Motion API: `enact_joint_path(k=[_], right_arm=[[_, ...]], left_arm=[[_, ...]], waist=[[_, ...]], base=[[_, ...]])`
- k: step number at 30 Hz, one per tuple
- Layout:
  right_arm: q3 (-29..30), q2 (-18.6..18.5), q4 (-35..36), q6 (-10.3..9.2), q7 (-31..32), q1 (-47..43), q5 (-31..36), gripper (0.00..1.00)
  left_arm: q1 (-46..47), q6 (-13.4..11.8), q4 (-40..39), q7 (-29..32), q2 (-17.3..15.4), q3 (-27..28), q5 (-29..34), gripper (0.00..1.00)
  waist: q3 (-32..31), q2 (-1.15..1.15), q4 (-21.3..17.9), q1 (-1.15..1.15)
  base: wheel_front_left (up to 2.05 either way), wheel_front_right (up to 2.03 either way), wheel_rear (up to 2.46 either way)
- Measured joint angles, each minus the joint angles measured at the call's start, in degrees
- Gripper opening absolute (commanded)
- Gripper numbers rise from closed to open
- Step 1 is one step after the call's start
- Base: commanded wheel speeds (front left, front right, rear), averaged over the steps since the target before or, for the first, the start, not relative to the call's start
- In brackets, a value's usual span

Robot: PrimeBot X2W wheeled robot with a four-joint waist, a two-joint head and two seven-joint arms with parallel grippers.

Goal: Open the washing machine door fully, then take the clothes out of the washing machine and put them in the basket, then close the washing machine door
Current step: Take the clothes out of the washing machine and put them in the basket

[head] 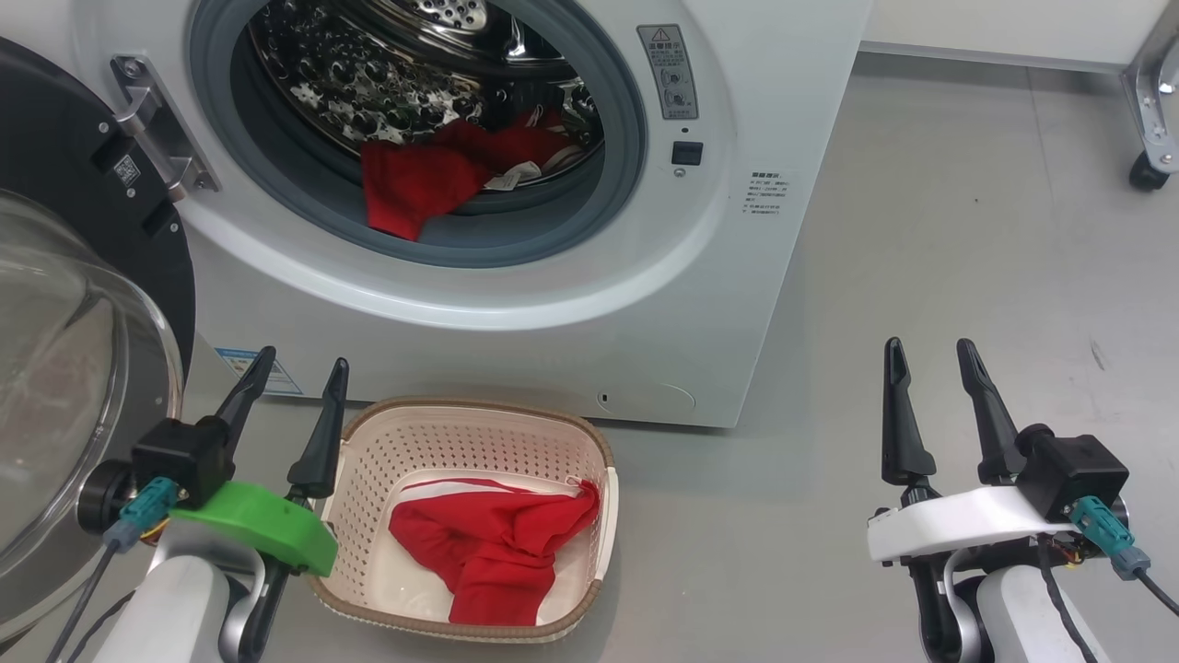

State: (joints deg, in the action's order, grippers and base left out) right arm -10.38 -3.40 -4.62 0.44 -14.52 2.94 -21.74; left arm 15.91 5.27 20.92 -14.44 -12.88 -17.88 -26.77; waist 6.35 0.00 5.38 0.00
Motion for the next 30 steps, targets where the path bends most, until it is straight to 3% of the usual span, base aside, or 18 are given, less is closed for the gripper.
enact_joint_path(k=[30], right_arm=[[0.49,0.23,0.13,0.67,0.0,-1.13,0.12,1.0]], left_arm=[[-5.17,0.04,-5.75,0.0,1.4,2.16,3.54,1.0]], waist=[[-0.54,0.0,-1.61,0.0]], base=[[0.0,0.0,0.0]])
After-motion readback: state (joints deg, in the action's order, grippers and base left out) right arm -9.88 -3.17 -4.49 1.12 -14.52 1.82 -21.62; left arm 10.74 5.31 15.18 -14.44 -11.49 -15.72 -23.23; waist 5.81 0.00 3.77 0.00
